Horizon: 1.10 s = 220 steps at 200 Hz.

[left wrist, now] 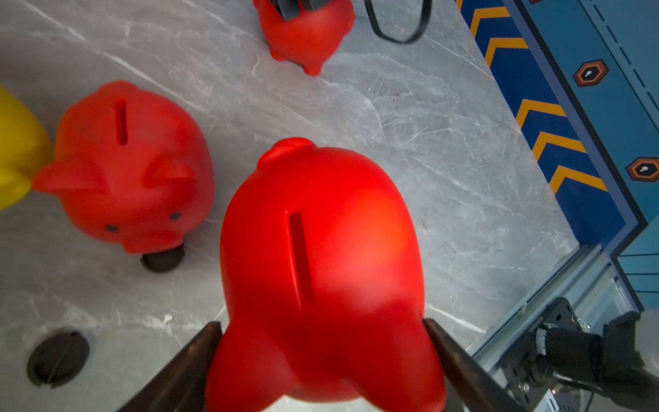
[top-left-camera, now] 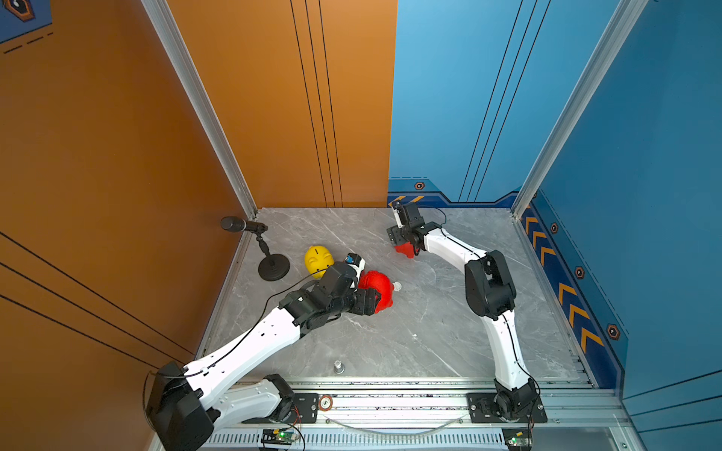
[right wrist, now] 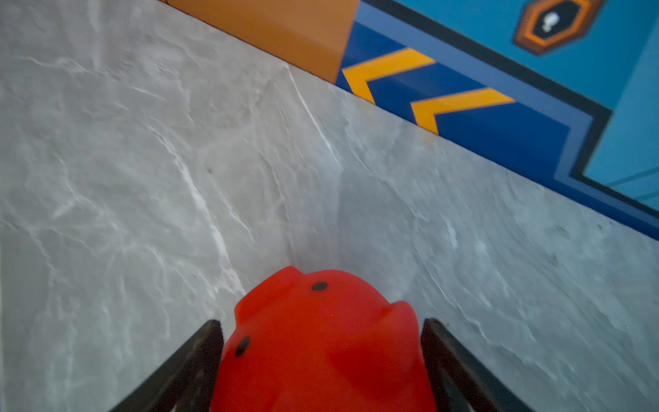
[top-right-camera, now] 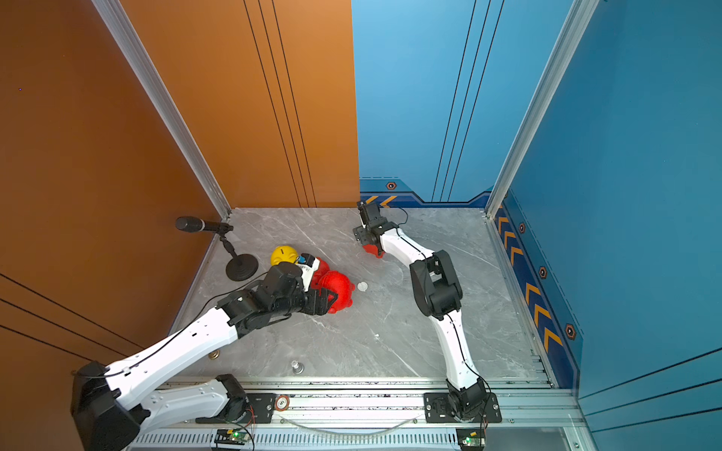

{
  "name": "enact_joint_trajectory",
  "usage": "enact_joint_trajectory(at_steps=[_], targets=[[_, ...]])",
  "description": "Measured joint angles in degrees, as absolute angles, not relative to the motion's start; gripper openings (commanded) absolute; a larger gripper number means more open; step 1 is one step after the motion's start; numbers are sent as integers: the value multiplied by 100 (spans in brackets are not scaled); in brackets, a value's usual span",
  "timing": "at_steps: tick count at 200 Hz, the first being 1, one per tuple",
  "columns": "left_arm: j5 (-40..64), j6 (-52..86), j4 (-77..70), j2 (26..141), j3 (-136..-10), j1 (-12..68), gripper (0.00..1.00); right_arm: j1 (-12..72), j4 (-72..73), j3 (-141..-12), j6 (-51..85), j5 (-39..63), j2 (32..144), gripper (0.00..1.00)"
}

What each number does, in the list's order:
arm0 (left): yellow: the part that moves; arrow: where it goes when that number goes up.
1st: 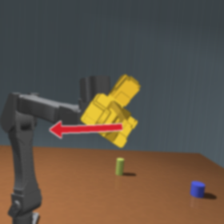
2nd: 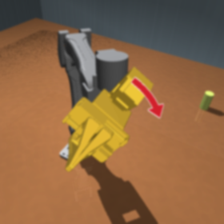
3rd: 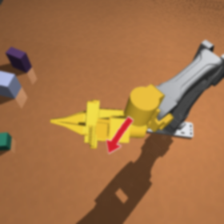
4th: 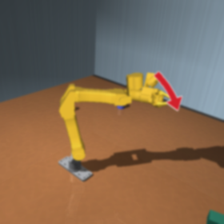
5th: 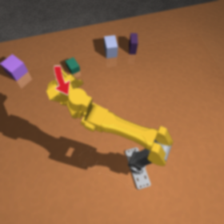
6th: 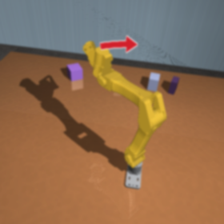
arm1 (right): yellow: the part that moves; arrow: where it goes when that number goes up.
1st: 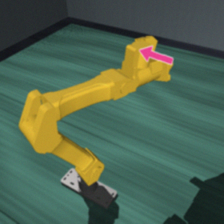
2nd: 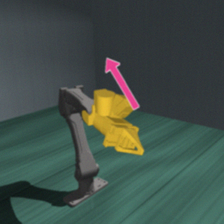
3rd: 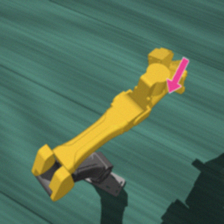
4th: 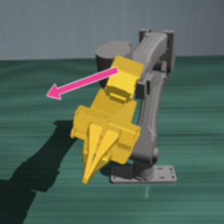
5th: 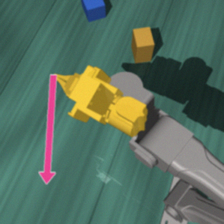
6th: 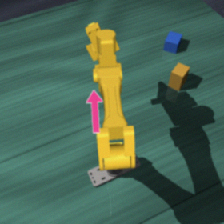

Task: Open piggy banks
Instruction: Adjust the piggy bank at the center of the board.

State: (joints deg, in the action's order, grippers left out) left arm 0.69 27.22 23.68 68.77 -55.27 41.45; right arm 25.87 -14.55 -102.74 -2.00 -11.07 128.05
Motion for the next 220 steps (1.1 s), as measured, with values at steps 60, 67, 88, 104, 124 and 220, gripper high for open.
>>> enact_joint_trajectory(at_steps=[60,67,88,104,124,220], targets=[[-189,2458,2392,8860,-7249,3940,40,2191,-856,-7496,405,-1229,10892,87],[-233,2453,2429,9083,-7452,3913,40,2161,-805,-7240,482,-1225,10698,87],[-375,2440,2652,9751,-8117,3850,41,2102,-696,-6560,690,-1170,10145,87],[-517,2443,2912,10243,-8626,3824,41,2095,-598,-6062,812,-1083,9697,87],[-657,2443,3345,10829,-9288,3815,42,2097,-515,-5540,972,-913,9174,87],[-1127,2418,4580,12199,-10803,3874,61,2950,-191,-3817,1181,14,7378,86]])
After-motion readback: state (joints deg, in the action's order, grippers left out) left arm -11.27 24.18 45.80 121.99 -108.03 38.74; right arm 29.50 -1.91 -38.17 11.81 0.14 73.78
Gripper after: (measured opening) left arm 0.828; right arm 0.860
